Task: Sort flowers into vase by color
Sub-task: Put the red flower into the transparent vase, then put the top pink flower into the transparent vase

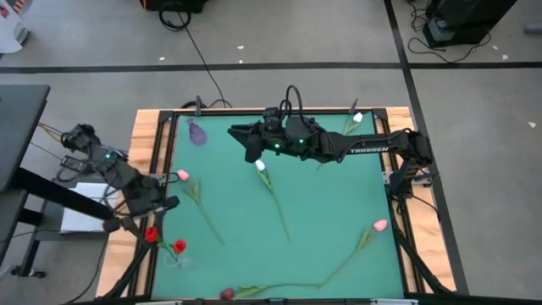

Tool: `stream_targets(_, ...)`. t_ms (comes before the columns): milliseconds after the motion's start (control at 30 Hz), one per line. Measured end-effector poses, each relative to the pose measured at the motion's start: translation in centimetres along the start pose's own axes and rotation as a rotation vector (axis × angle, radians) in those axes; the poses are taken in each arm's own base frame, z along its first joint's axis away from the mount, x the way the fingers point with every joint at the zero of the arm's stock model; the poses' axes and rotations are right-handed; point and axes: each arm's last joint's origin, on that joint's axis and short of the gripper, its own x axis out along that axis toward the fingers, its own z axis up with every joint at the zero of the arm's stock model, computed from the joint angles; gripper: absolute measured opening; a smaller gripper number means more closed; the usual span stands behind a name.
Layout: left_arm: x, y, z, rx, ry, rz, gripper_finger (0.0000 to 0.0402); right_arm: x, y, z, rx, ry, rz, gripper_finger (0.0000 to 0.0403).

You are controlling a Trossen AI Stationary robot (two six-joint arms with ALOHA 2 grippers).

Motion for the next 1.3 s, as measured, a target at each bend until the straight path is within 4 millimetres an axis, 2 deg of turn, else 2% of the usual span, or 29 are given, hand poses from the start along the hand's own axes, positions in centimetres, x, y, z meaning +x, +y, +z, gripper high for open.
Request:
stream_targets(200, -1.7, -1.1, 2.0, 0.040, -0.037, 0.125, 0.0204, 0.0, 0.0, -0.2, -0.007, 0.018, 0.006, 0.0126)
stream_targets(300, -2.6, -1.4, 2.9, 0.077, -0.074, 0.223, 0.0214, -0.1, -0.1, -0.9, -0.006, 0.087, -0.023, 0.0126)
stream_targets(400, -3.7, -1.7, 3.8, 0.063, -0.121, 0.403, 0.0217, -0.5, -0.6, -2.5, 0.002, 0.221, -0.110, 0.0126)
stream_targets(533, -5.5, -1.9, 4.1, -0.057, -0.142, 0.649, 0.0209, -1.3, -1.6, -4.2, 0.100, 0.349, -0.279, 0.0126)
stream_targets(667, -6.2, -1.6, 3.7, -0.270, -0.198, 0.808, 0.0194, -2.2, -3.4, -5.1, 0.286, 0.464, -0.480, 0.0126)
stream_targets(767, -6.4, -1.3, 3.0, -0.382, -0.204, 0.886, 0.0184, -3.2, -4.6, -6.0, 0.339, 0.595, -0.614, 0.0126)
stream_targets(900, -6.9, -1.0, 1.9, -0.515, -0.211, 1.028, 0.0177, -4.9, -5.9, -6.6, 0.299, 0.729, -0.794, 0.0126)
stream_targets(1100, -8.4, -0.8, -0.4, -0.724, -0.193, 1.265, 0.0171, -6.8, -7.9, -6.3, 0.259, 0.880, -0.994, 0.0125)
stream_targets(1300, -8.2, -0.5, -0.3, -0.774, -0.277, 1.322, 0.0171, -8.0, -10.6, -6.2, 0.164, 1.016, -1.090, 0.0125)
